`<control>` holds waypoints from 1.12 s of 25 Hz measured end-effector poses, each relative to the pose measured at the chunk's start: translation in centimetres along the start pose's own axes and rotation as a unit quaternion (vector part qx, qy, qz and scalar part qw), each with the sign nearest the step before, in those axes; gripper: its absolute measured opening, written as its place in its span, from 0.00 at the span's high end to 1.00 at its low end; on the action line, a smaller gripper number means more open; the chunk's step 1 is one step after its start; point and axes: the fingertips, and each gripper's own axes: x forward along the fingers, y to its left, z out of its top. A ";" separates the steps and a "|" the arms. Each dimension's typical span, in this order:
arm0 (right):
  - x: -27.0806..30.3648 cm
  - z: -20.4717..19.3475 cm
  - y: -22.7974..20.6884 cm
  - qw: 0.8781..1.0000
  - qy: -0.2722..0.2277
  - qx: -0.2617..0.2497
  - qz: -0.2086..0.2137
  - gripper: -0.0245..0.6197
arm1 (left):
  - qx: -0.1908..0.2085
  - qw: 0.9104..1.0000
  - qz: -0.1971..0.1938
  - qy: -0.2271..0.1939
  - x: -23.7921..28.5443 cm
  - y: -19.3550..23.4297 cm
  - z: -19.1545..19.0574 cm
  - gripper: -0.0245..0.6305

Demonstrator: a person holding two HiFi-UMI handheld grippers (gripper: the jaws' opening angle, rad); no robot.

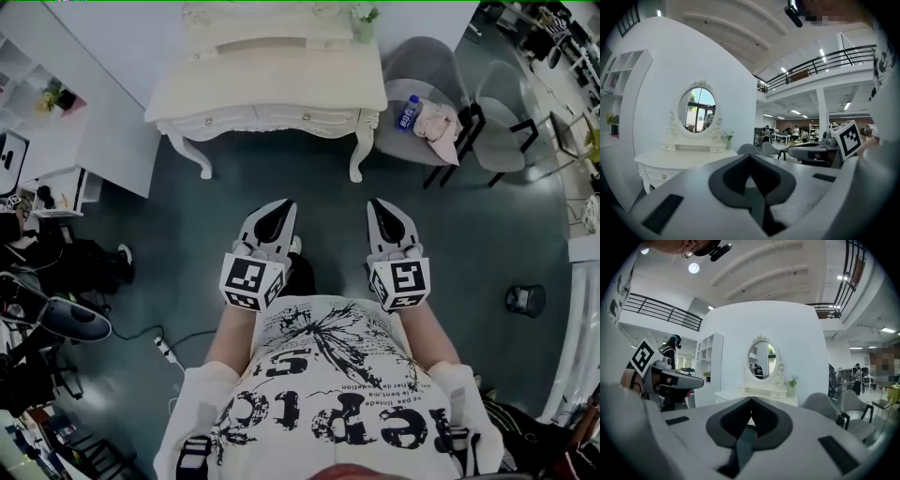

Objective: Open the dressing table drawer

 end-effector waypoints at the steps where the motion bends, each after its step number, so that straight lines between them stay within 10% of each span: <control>1: 1.4 0.2 0.0 1.000 0.000 -0.001 -0.004 0.94 | 0.000 1.000 -0.005 -0.002 0.8 1.3 0.3 0.93; 14: 22.9 4.7 0.6 0.998 0.005 0.017 -0.054 0.94 | 0.009 0.999 -0.043 -0.003 10.9 21.9 5.1 0.93; 28: 36.0 4.1 -4.0 0.998 0.025 0.027 -0.053 0.94 | -0.008 0.999 -0.030 0.023 20.0 30.9 4.3 0.93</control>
